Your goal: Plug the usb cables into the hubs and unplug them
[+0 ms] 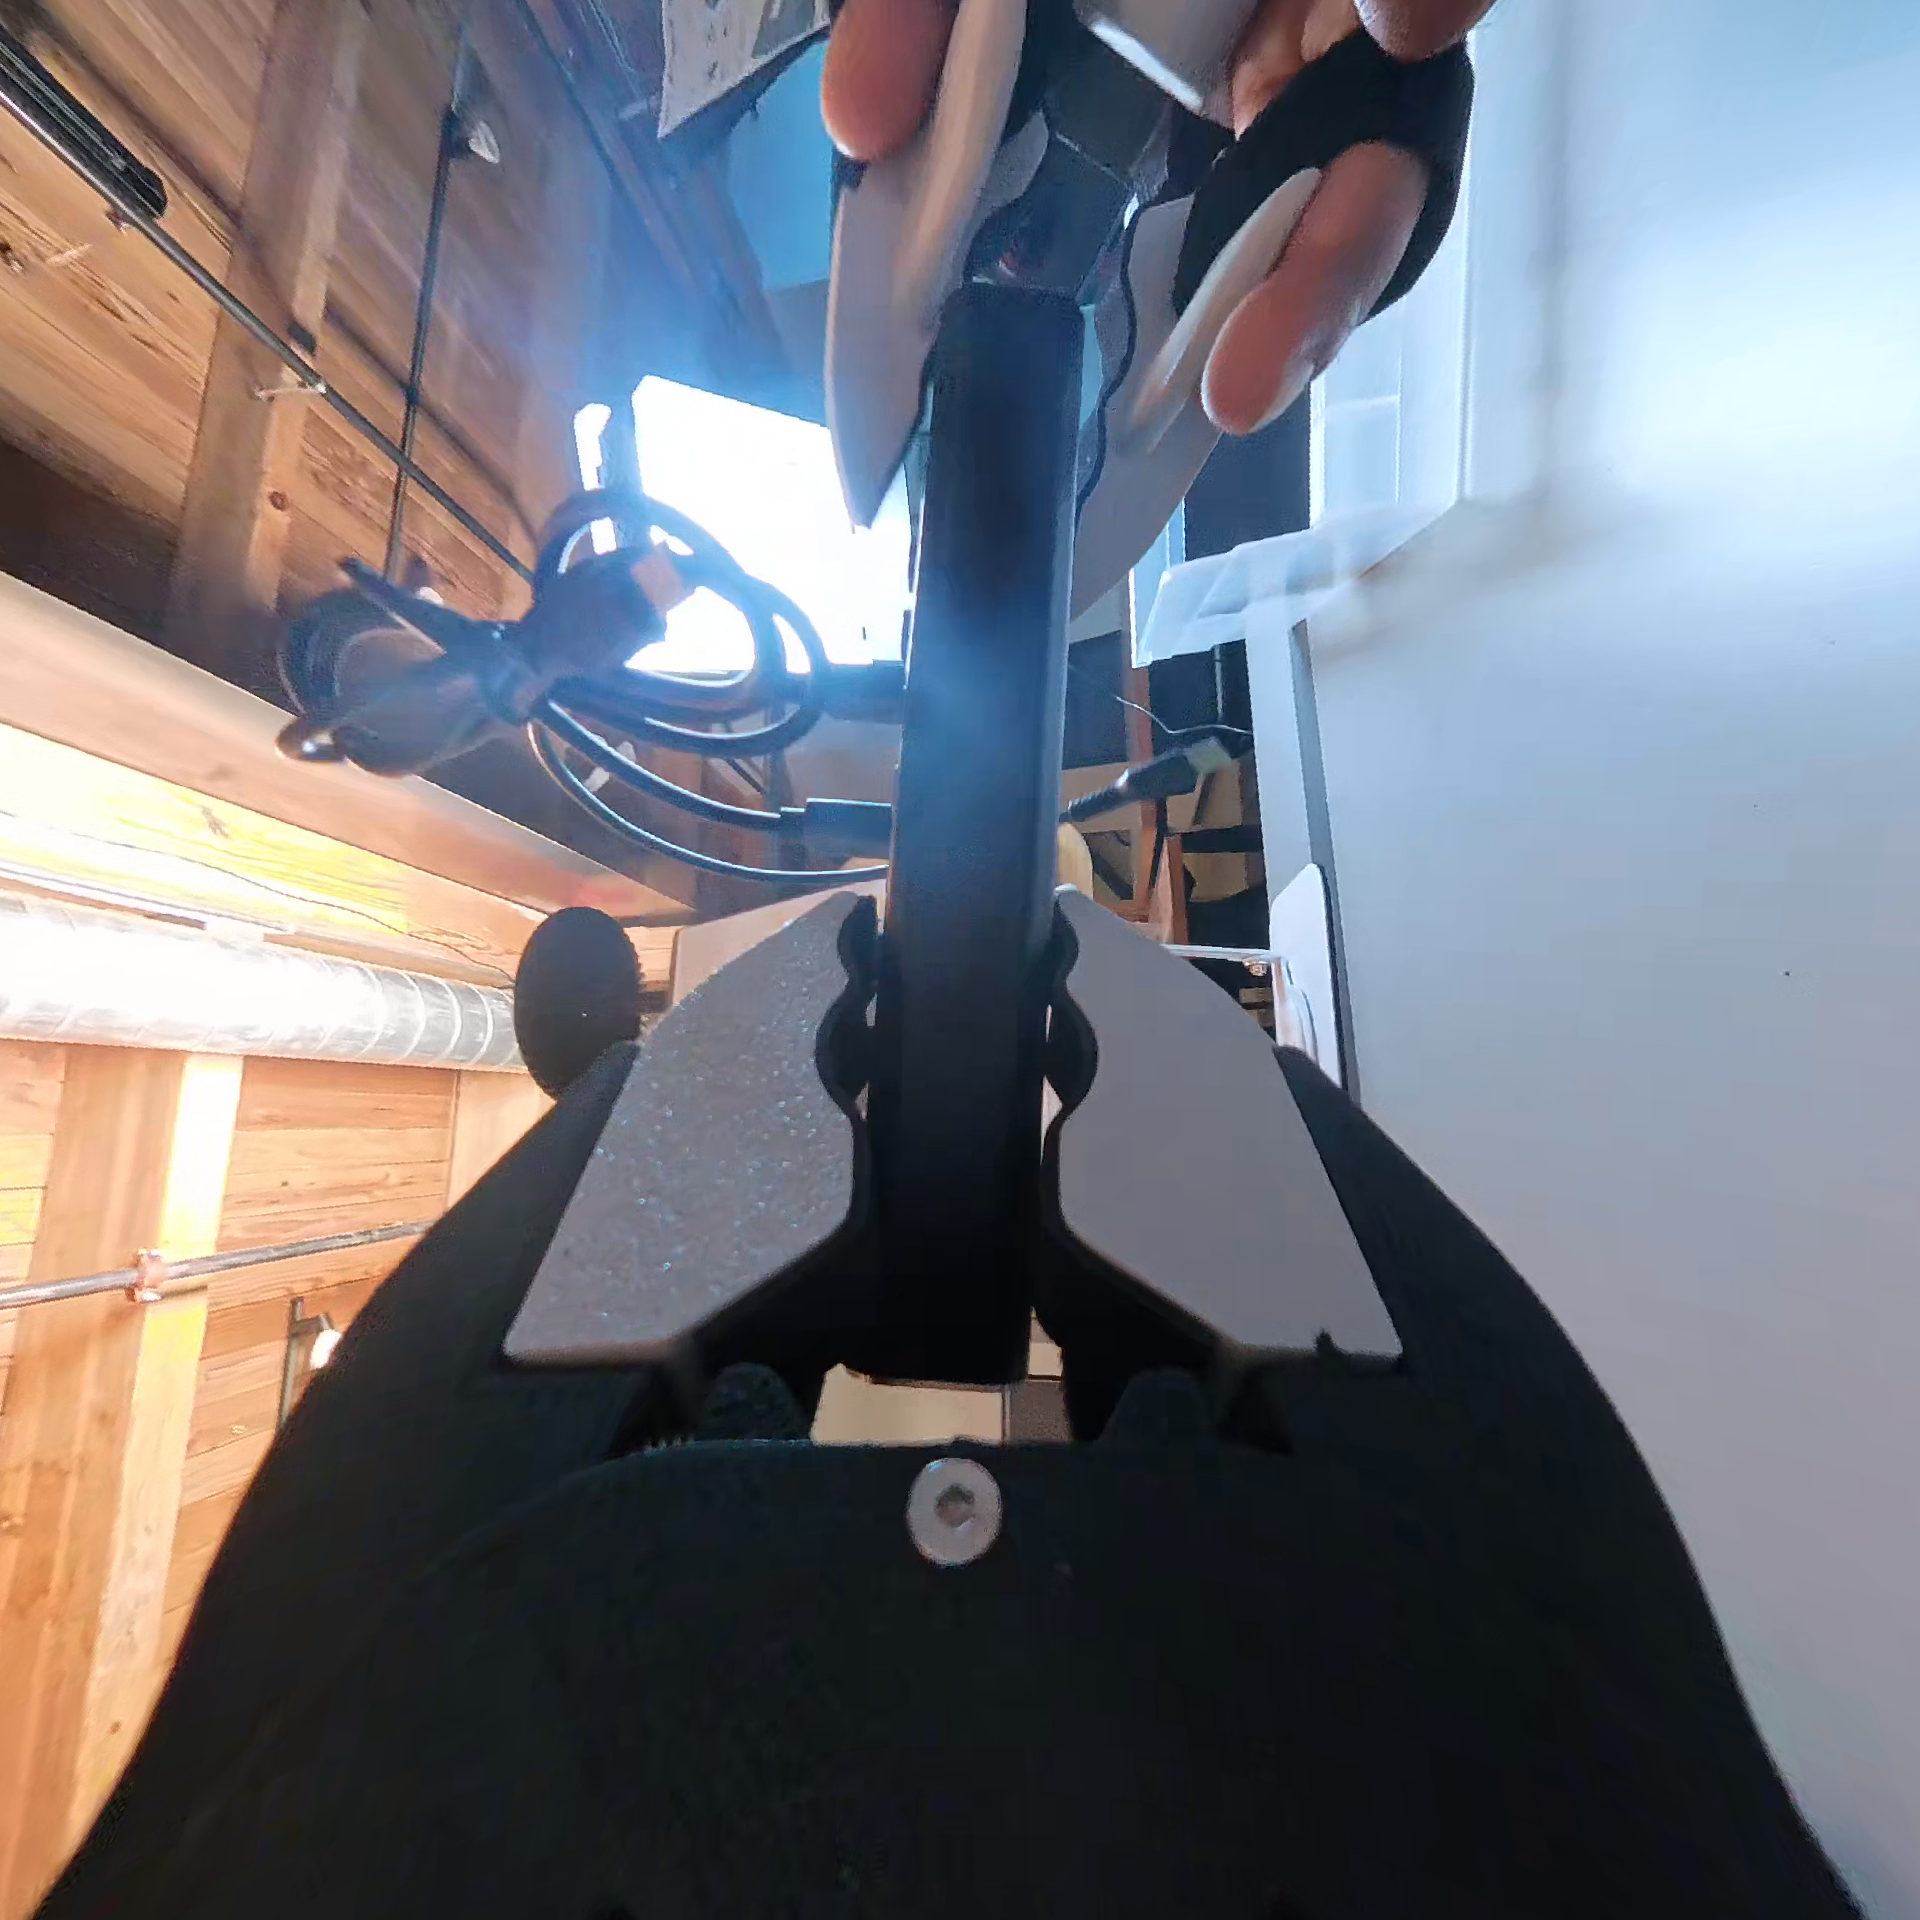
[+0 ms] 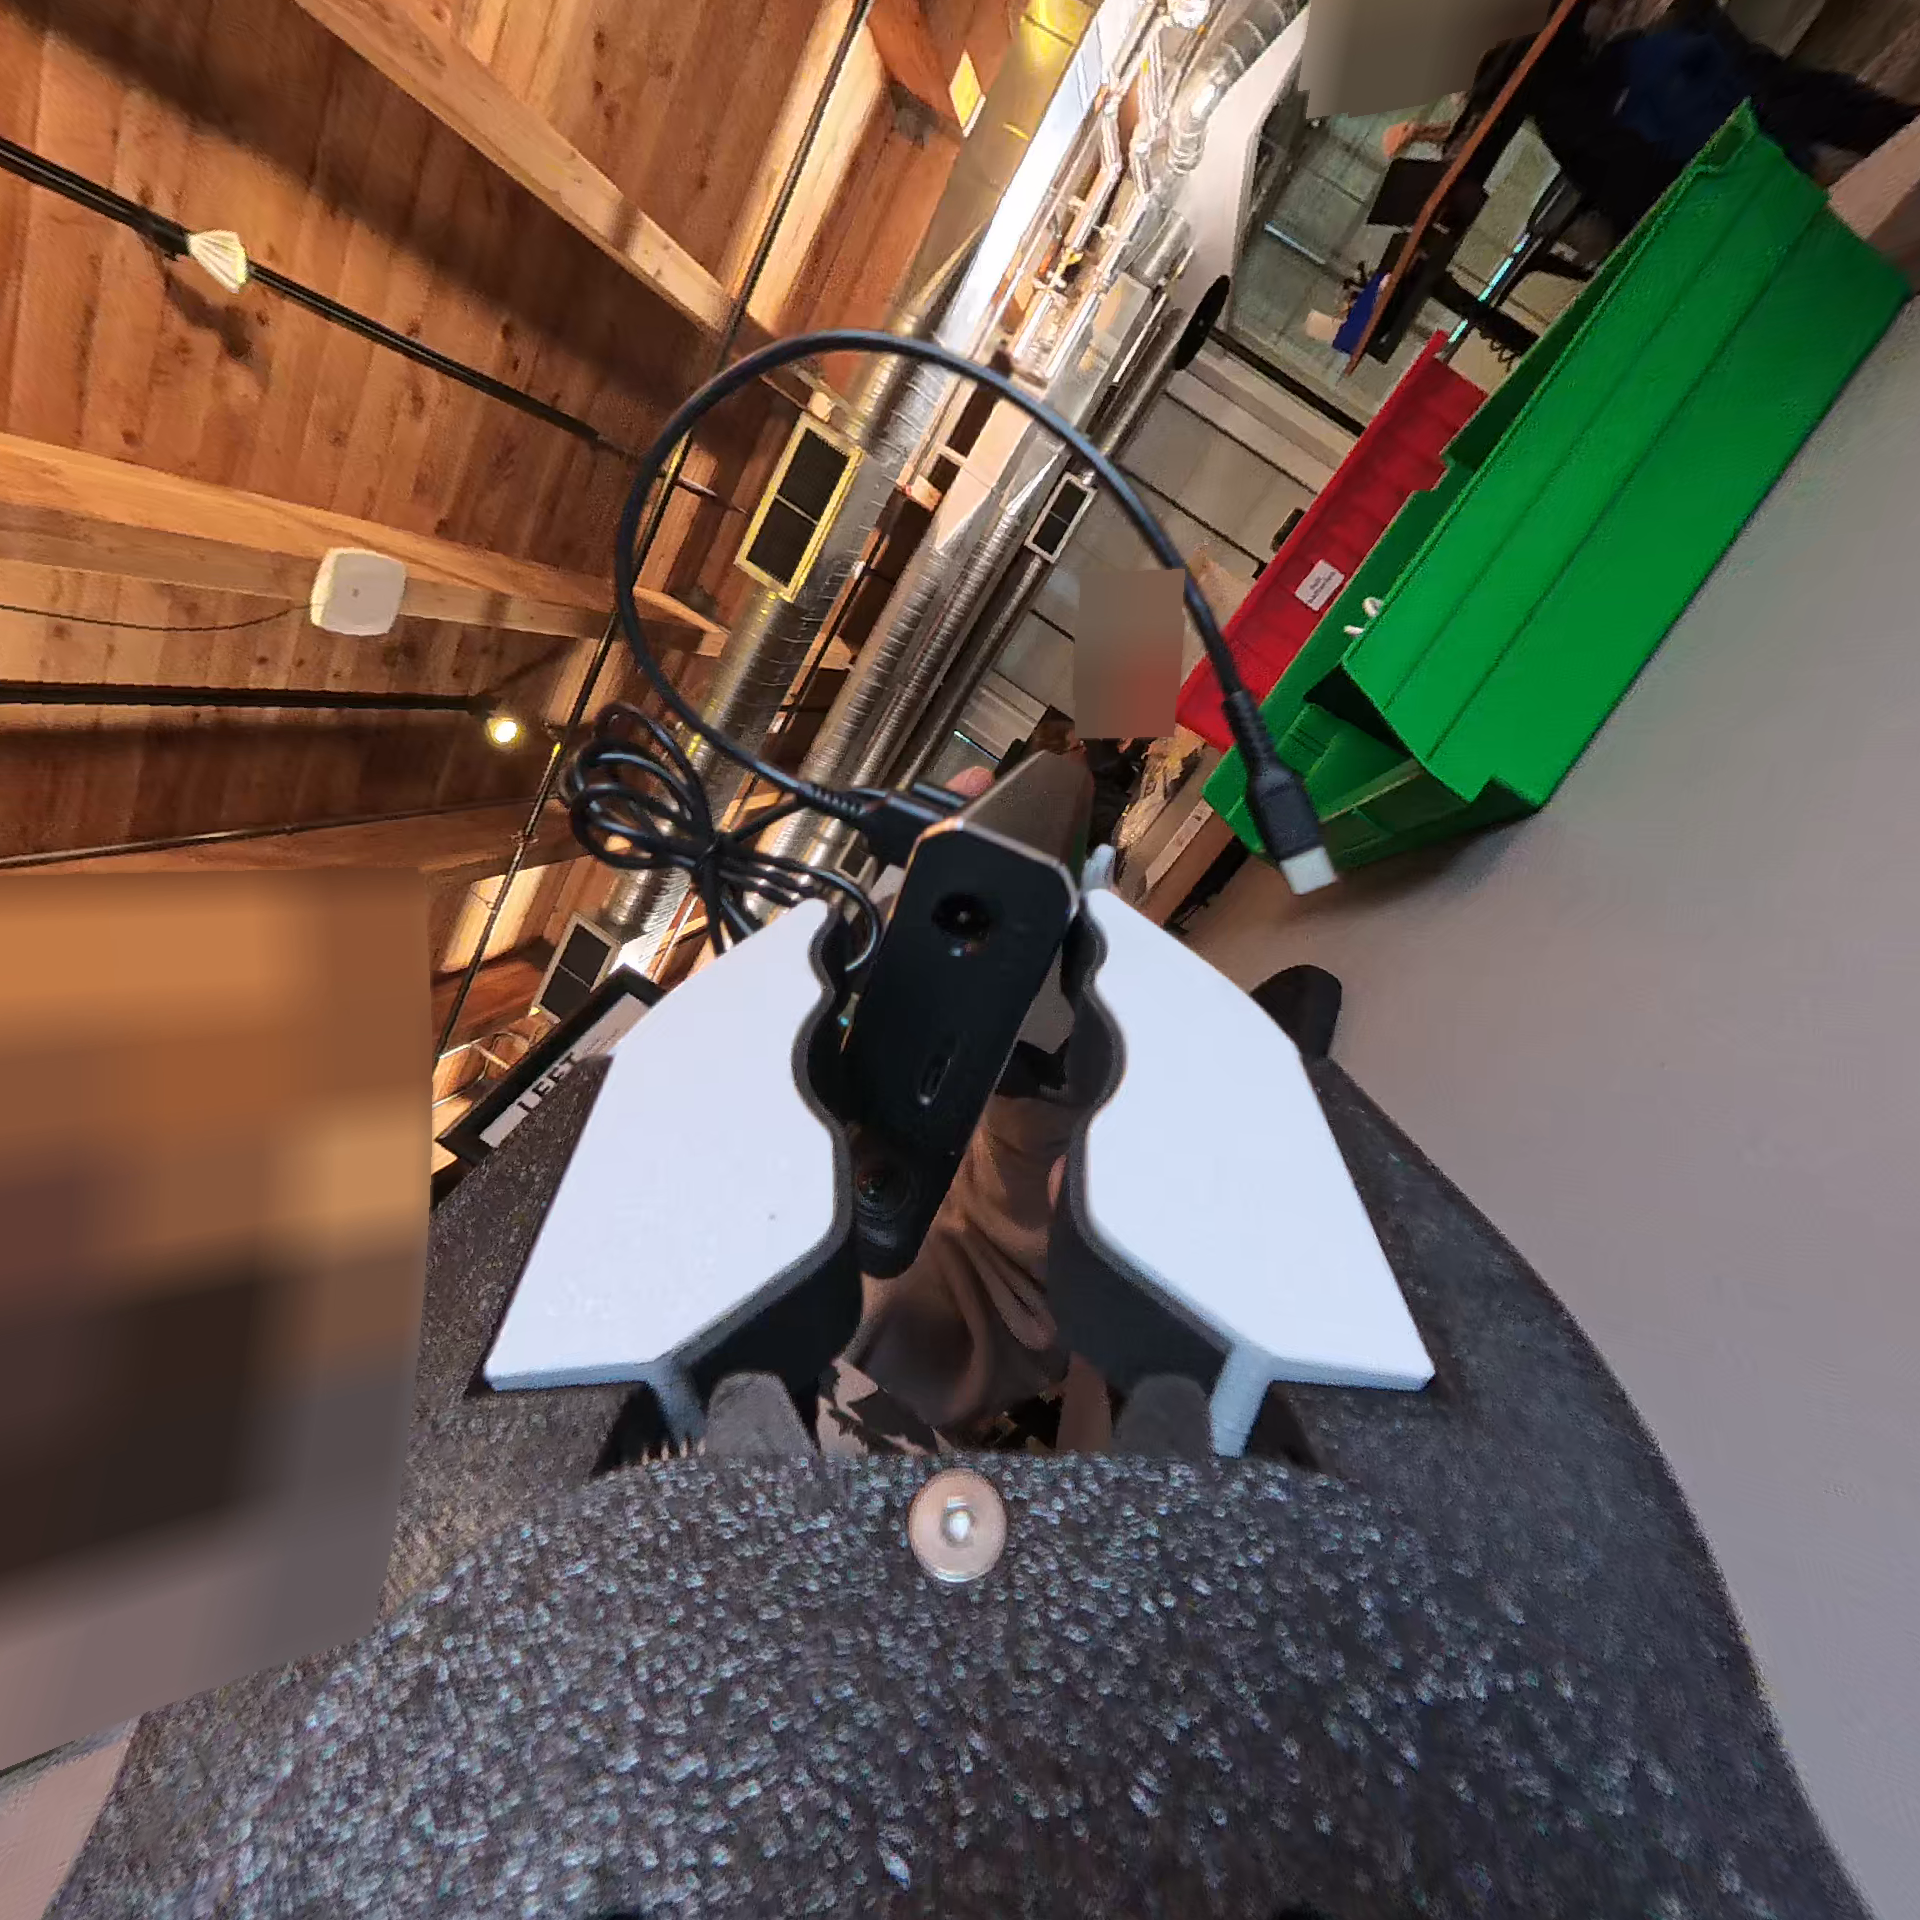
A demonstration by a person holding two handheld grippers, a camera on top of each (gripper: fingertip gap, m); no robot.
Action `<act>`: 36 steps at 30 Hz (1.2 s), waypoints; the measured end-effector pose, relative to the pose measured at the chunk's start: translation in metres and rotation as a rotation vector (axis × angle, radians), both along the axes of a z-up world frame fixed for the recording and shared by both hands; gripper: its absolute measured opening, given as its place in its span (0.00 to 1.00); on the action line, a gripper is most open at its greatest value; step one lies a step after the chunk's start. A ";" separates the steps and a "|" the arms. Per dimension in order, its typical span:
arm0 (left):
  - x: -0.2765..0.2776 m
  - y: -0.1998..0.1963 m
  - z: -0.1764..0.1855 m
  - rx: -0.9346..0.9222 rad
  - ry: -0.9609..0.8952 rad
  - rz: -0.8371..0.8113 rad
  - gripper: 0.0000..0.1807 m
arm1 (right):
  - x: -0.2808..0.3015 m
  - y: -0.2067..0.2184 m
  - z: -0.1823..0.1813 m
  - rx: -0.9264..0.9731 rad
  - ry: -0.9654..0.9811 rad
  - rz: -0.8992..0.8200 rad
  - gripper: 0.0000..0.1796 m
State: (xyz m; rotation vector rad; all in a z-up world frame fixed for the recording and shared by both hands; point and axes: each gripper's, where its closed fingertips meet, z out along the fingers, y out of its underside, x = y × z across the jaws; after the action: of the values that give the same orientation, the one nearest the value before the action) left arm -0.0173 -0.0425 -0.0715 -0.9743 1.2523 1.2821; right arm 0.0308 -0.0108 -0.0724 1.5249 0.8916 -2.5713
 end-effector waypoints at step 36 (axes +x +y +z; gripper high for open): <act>0.016 0.018 -0.062 -0.559 -0.944 -0.310 0.38 | 0.035 0.040 0.033 -0.005 0.166 -0.135 0.16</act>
State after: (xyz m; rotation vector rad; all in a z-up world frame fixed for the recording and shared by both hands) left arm -0.0016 -0.0248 -0.1332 -1.4651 0.9287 0.1221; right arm 0.0659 0.0290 -0.0392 1.4344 0.8202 -2.8288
